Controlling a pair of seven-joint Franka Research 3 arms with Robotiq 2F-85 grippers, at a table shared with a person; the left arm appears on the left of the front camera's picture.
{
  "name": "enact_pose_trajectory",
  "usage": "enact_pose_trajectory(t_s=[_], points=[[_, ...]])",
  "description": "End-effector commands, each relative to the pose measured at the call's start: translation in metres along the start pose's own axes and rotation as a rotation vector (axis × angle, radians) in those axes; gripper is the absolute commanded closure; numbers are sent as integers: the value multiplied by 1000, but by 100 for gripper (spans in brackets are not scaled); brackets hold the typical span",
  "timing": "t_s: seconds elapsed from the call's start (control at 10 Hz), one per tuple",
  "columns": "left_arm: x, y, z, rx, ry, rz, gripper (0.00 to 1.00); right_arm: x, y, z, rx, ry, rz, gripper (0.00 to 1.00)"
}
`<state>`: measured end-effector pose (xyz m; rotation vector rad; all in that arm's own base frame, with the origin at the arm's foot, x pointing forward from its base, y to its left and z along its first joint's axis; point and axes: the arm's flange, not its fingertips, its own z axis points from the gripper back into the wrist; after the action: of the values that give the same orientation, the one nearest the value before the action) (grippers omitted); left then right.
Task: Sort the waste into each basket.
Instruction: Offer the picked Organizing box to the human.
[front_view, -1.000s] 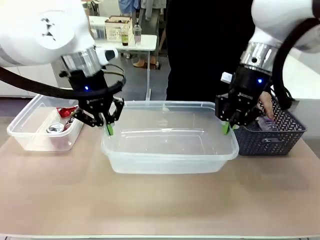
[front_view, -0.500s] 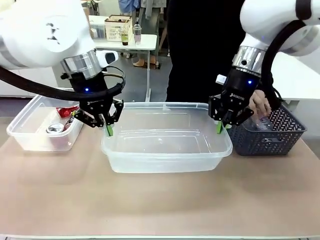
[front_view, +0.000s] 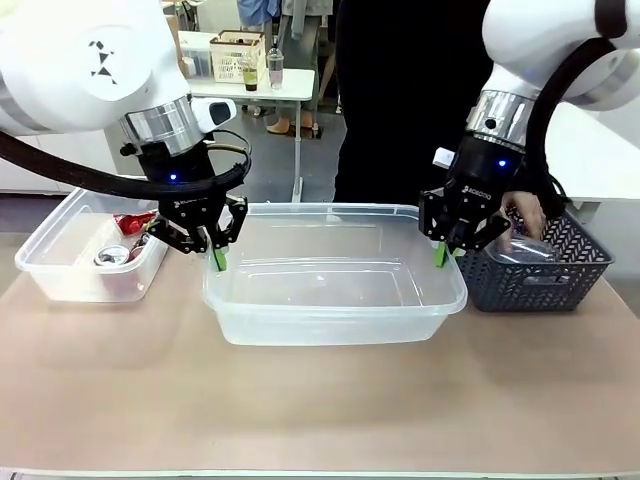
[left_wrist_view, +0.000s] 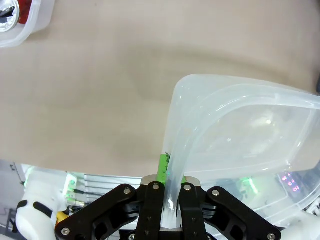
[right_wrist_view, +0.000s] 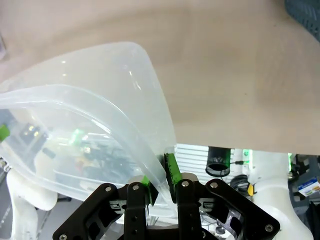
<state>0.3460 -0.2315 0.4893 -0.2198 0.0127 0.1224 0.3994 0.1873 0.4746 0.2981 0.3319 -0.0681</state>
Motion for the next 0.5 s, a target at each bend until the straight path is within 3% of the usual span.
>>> enact_pose_trajectory(t_s=[0.0,0.4], points=[[0,0,4,-10,-15,38,100,-2,-1,0,0,1,6,100],[0,0,4,-10,-15,38,100,-2,-1,0,0,1,6,100]])
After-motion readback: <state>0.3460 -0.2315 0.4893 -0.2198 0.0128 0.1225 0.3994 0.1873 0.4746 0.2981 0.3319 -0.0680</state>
